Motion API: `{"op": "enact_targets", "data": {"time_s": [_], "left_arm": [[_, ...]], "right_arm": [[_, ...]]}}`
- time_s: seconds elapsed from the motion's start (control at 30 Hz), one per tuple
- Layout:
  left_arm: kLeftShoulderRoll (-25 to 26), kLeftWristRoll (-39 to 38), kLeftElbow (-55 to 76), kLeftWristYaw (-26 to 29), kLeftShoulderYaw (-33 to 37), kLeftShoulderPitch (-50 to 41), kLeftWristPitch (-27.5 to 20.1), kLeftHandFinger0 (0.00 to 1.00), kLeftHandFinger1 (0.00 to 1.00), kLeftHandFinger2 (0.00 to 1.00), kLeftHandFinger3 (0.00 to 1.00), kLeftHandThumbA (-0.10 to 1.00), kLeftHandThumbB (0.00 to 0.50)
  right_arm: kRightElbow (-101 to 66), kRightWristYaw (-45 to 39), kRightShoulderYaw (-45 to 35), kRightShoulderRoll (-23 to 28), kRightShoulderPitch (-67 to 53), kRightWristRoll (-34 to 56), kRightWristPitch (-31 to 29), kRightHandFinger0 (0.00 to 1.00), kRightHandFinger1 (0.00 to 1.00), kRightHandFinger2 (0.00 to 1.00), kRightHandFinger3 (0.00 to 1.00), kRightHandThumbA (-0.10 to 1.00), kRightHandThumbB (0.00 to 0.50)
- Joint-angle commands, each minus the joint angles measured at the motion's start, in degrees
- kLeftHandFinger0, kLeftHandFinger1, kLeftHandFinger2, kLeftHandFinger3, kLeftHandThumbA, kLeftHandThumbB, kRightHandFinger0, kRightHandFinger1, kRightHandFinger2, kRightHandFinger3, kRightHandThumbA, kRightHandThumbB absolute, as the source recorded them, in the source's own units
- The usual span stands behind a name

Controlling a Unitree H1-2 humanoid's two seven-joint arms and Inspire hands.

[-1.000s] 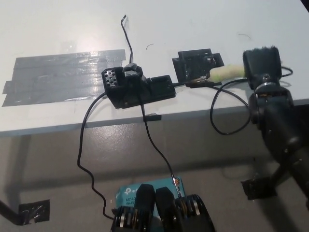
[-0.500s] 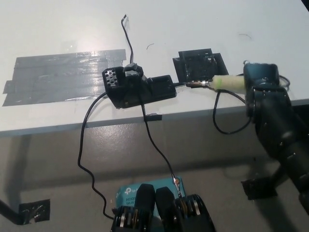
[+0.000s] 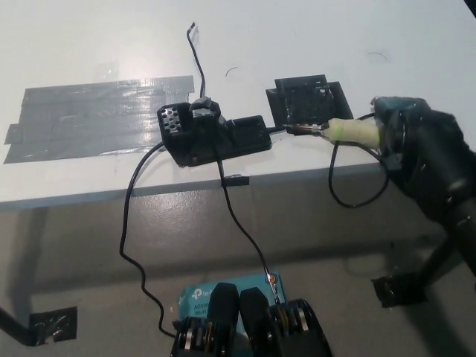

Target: The robot uses its right hand to grab the soldering gun kept on the middle of the table and pulls it out of its base and keep it on the right side of the base

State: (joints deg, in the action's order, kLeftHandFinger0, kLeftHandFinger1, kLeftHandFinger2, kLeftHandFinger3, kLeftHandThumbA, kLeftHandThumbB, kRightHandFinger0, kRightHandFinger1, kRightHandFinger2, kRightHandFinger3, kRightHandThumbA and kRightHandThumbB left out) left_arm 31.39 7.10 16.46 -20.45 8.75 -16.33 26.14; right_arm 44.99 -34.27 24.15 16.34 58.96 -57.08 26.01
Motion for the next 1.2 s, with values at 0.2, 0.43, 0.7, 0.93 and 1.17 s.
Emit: {"op": "enact_targets", "data": {"time_s": [0.2, 0.43, 0.7, 0.93, 1.17], "left_arm": [[2.32, 1.04, 1.66, -1.87, -0.99, -1.3, 0.79, 0.3, 0.34, 0.45, 0.71, 0.71, 0.263], [2.06, 1.77, 1.72, -2.36, -1.24, -1.81, 0.79, 0.33, 0.37, 0.47, 0.73, 0.72, 0.28], [1.83, 2.29, 2.13, -2.67, -0.93, -1.37, 0.79, 0.28, 0.33, 0.46, 0.69, 0.72, 0.283], [0.94, 2.12, 1.48, -2.35, -1.24, -0.7, 0.79, 0.33, 0.39, 0.55, 0.78, 0.71, 0.286], [1.55, 1.21, 1.02, -1.75, -1.58, 0.03, 0.77, 0.32, 0.37, 0.5, 0.76, 0.75, 0.307]], "right_arm": [[-12.55, -10.54, 0.84, 7.36, 6.13, 5.62, -2.16, 1.0, 1.0, 1.0, 1.0, 0.8, 0.5], [-20.59, -11.79, -0.91, 11.97, 3.46, 9.81, -3.92, 1.0, 1.0, 1.0, 1.0, 0.79, 0.5], [-55.63, -13.35, -29.29, 7.65, -17.75, 23.75, 0.92, 1.0, 1.0, 1.0, 1.0, 0.35, 0.33], [-75.09, -9.16, -43.74, -5.68, -39.53, 27.6, 0.92, 1.0, 1.0, 1.0, 1.0, 0.36, 0.187], [-72.12, 2.3, -45.95, -13.6, -59.91, 35.82, -4.11, 1.0, 1.0, 1.0, 1.0, 0.46, 0.096]]}}
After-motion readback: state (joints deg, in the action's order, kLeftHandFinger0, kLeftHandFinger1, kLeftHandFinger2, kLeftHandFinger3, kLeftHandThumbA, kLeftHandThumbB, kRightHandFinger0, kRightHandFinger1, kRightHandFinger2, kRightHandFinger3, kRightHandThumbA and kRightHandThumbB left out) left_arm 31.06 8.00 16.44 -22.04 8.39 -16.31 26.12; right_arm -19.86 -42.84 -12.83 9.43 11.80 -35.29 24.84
